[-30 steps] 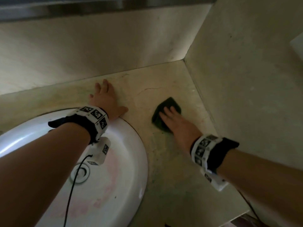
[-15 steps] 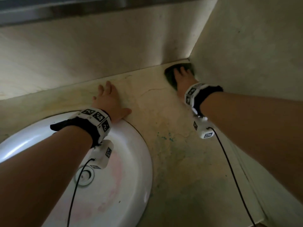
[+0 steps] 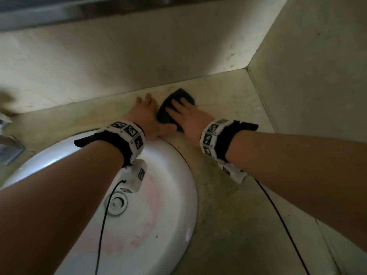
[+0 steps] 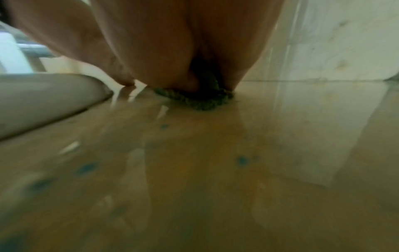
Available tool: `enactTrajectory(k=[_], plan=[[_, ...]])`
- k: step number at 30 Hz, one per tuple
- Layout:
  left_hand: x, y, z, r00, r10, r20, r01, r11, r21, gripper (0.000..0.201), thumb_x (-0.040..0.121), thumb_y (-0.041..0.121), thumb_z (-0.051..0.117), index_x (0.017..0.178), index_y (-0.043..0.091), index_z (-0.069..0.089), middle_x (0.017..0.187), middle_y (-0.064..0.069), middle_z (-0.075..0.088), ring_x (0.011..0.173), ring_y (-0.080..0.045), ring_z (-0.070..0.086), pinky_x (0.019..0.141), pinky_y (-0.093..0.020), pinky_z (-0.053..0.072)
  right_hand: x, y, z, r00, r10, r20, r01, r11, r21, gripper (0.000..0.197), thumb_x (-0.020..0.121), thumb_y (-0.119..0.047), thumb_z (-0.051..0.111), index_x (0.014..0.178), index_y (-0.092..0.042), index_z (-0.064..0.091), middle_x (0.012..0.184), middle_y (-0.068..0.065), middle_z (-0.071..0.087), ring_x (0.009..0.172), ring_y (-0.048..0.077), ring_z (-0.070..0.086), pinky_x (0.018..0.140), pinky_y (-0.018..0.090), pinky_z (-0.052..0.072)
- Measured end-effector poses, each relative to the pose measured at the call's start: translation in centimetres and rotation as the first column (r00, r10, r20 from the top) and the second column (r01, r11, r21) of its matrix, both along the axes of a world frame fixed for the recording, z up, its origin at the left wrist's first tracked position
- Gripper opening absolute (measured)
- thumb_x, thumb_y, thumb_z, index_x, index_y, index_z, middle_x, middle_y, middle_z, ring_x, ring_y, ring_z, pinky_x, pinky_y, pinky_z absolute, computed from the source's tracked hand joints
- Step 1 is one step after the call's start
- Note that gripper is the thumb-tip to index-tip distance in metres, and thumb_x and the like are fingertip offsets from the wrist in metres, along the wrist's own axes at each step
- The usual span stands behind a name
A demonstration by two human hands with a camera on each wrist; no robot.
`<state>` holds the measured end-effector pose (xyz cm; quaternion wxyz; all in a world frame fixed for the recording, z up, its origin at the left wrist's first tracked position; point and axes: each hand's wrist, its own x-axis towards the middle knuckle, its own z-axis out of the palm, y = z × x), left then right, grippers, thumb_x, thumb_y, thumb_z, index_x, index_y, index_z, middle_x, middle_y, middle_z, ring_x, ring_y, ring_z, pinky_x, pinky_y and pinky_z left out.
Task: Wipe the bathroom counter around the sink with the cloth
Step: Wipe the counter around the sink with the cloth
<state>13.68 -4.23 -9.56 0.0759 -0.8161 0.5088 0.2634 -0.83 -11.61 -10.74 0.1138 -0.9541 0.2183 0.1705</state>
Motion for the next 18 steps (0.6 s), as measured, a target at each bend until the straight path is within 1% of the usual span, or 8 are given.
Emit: enactTrajectory(k=[3,5,8,13,14,15,17,18], plan=[[0.9,-0.1,1.3,0.999,-0.038,0.003,0.038,0.999,0.016,0.097,0.081,0.073,0.041,0.151,0.013,0.010,0.160,0.000,-0.001,0.147,-0.024,0.007,0.113,-0.044,0.023,0.0,2.8,0.6,0.996,0.087,-0.029,-0.084,0.993,0.078,0.062,0.097,-0.019,0.037,0.152,-0.016,0.009,0.160,0.010,0.001,0.146,0.031,-0.002,0.118,0.039,0.006],[0.9,0.1,1.3,0.998,-0.056,0.017,0.056,0.998,0.013,0.099,0.080,0.073,0.042,0.151,0.013,0.010,0.160,0.000,-0.001,0.146,-0.025,0.009,0.112,-0.043,0.026,0.1,4.4,1.0,0.996,0.092,-0.010,-0.089,0.983,0.160,0.060,0.097,-0.017,0.038,0.151,-0.013,0.014,0.159,0.009,0.009,0.147,0.027,-0.002,0.118,0.036,0.009],[0.2,0.2,0.7,0.999,-0.039,0.016,0.039,0.999,0.001,0.108,0.076,0.075,0.048,0.152,0.011,0.005,0.160,-0.001,-0.004,0.147,-0.027,0.003,0.114,-0.043,0.023,-1.3,5.4,0.8,0.997,0.053,0.053,-0.061,0.982,0.178,0.054,0.098,-0.014,0.035,0.149,-0.010,0.019,0.157,0.010,0.017,0.146,0.025,0.004,0.119,0.035,0.013],[-0.1,0.1,0.0,0.997,-0.049,0.065,0.047,0.998,0.029,0.120,0.071,0.069,0.063,0.150,0.008,-0.003,0.160,-0.002,-0.008,0.147,-0.028,-0.002,0.116,-0.048,0.021,-7.7,7.1,1.0,0.997,0.076,-0.025,-0.073,0.993,0.098,0.052,0.103,-0.016,0.025,0.151,-0.011,0.006,0.159,0.009,-0.001,0.147,0.025,-0.002,0.115,0.028,-0.004],[-0.3,0.1,-0.1,0.996,-0.045,0.072,0.043,0.999,0.031,0.122,0.069,0.069,0.063,0.150,0.008,-0.004,0.160,-0.002,-0.009,0.147,-0.029,-0.002,0.116,-0.048,0.021,-9.3,7.8,1.2,0.997,0.069,-0.026,-0.066,0.992,0.105,0.051,0.102,-0.015,0.026,0.150,-0.008,0.013,0.159,0.012,0.006,0.147,0.028,0.005,0.115,0.029,0.001],[-0.5,0.1,-0.2,0.996,-0.038,0.079,0.036,0.999,0.028,0.123,0.068,0.070,0.064,0.150,0.007,-0.004,0.160,-0.003,-0.008,0.147,-0.030,-0.002,0.116,-0.048,0.021,-10.8,8.6,1.4,0.998,0.068,-0.015,-0.066,0.992,0.105,0.049,0.098,-0.013,0.028,0.147,-0.005,0.027,0.155,0.016,0.020,0.143,0.032,0.020,0.114,0.033,0.014],[-0.9,0.0,-0.4,0.996,-0.032,0.081,0.030,0.999,0.021,0.125,0.067,0.071,0.064,0.150,0.006,-0.003,0.160,-0.005,-0.007,0.146,-0.033,-0.001,0.116,-0.050,0.021,-13.7,10.3,0.5,0.998,0.062,-0.004,-0.062,0.995,0.072,0.051,0.089,-0.016,0.031,0.134,-0.006,0.051,0.140,0.017,0.048,0.128,0.035,0.047,0.099,0.039,0.044],[-1.0,0.1,-0.5,0.996,-0.030,0.083,0.028,0.999,0.019,0.125,0.066,0.072,0.064,0.150,0.006,-0.003,0.160,-0.005,-0.007,0.146,-0.034,-0.001,0.116,-0.051,0.022,-14.6,10.8,0.0,0.998,0.056,-0.011,-0.056,0.997,0.053,0.051,0.087,-0.019,0.031,0.131,-0.007,0.055,0.136,0.015,0.053,0.124,0.034,0.052,0.094,0.039,0.050]])
